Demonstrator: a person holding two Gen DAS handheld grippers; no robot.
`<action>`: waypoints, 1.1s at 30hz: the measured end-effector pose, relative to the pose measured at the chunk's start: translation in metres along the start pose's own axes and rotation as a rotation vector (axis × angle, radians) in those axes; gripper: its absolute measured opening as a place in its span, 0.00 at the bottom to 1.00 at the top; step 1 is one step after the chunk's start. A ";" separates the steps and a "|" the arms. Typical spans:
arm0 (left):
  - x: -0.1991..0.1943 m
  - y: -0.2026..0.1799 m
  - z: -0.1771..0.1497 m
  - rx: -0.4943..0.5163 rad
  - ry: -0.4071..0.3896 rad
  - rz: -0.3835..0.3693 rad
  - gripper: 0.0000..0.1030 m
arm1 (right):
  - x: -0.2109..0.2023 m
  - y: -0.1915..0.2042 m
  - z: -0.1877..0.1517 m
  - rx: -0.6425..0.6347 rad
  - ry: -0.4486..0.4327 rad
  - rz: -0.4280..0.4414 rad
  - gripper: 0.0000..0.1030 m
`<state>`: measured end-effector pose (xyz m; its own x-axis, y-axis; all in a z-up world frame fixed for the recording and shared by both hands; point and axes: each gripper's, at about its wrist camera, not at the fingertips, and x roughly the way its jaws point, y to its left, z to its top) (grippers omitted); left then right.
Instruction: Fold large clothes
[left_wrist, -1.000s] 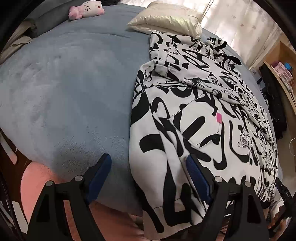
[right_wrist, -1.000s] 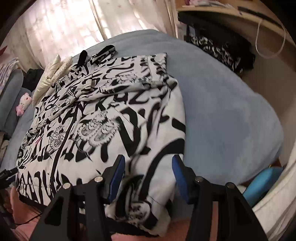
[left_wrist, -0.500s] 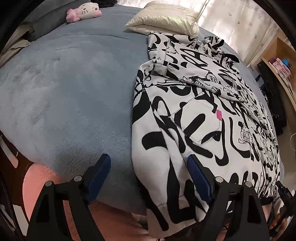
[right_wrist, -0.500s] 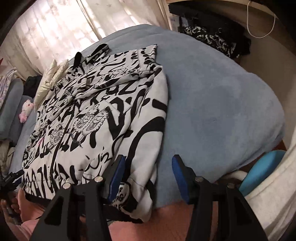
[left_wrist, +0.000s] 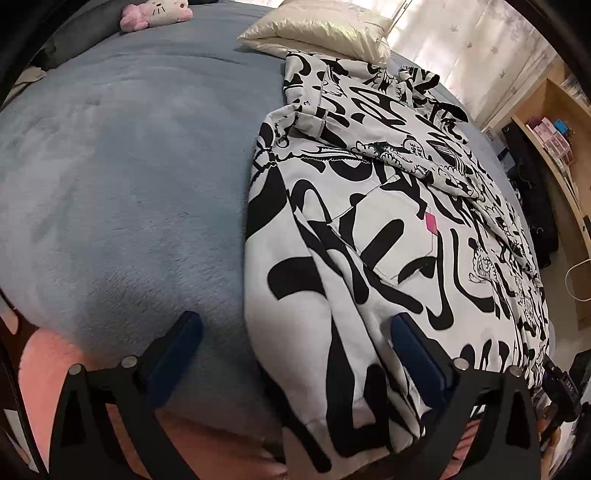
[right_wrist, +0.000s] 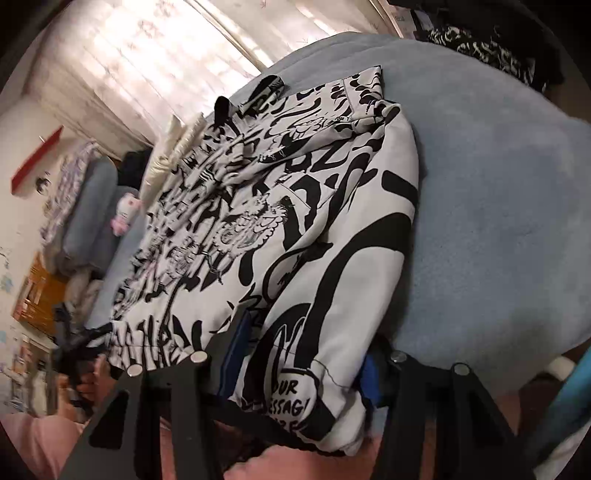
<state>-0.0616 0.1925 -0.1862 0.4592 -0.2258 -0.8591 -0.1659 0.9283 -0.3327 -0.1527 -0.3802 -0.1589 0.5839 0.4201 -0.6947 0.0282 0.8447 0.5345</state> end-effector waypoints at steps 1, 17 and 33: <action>0.003 -0.001 0.001 -0.001 -0.004 0.002 0.99 | 0.001 -0.001 0.000 0.002 -0.001 0.008 0.51; 0.002 -0.021 -0.006 -0.110 -0.068 -0.041 0.24 | 0.014 -0.011 0.012 0.126 -0.037 0.132 0.11; -0.087 -0.041 0.004 -0.159 -0.186 0.001 0.02 | -0.077 0.044 0.032 0.093 -0.290 0.210 0.04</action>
<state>-0.0912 0.1752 -0.0959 0.6097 -0.1532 -0.7777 -0.2951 0.8668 -0.4020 -0.1704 -0.3861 -0.0667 0.7901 0.4584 -0.4069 -0.0510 0.7106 0.7017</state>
